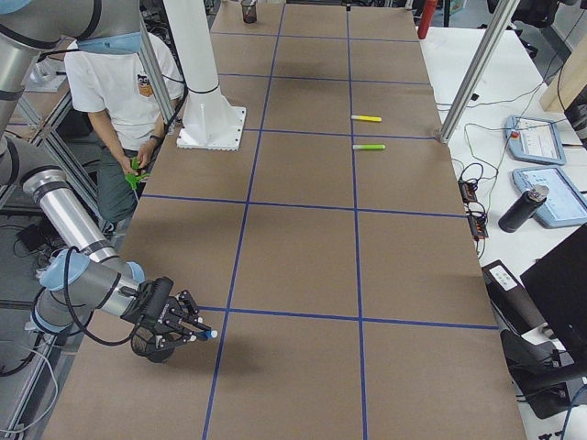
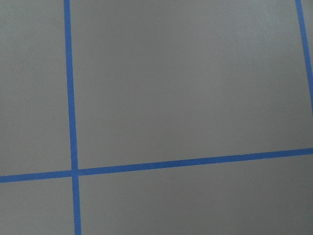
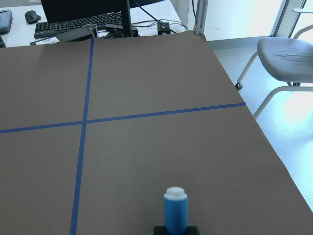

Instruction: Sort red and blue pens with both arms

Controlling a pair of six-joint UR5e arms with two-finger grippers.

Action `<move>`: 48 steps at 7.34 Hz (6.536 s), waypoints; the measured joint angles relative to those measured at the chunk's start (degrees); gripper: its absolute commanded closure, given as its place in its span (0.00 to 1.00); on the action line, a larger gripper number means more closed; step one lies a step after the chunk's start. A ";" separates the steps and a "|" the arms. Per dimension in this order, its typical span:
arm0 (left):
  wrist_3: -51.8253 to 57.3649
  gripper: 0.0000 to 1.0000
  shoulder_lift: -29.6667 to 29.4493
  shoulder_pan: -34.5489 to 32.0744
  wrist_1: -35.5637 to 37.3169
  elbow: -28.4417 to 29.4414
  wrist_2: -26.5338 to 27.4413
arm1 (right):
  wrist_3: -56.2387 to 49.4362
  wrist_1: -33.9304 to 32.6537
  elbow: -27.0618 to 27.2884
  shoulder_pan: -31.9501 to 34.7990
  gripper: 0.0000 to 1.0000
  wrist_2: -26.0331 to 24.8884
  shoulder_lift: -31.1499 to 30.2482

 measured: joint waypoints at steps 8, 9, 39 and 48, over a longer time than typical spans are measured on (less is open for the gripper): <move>0.41 0.01 0.40 0.00 -0.04 -0.07 -0.09 | -15.77 3.60 -4.40 30.97 1.00 14.96 -4.69; 0.51 0.01 0.44 -0.01 -0.04 -0.08 -0.09 | -16.77 3.78 -5.74 32.74 1.00 16.07 -4.61; 6.98 0.01 -2.57 0.09 0.62 3.15 3.73 | -17.79 -72.32 -4.28 -21.14 0.00 7.86 50.39; 9.92 0.01 -7.15 -4.54 8.16 13.70 -2.52 | -13.13 -91.74 -2.51 -33.31 0.00 7.53 56.65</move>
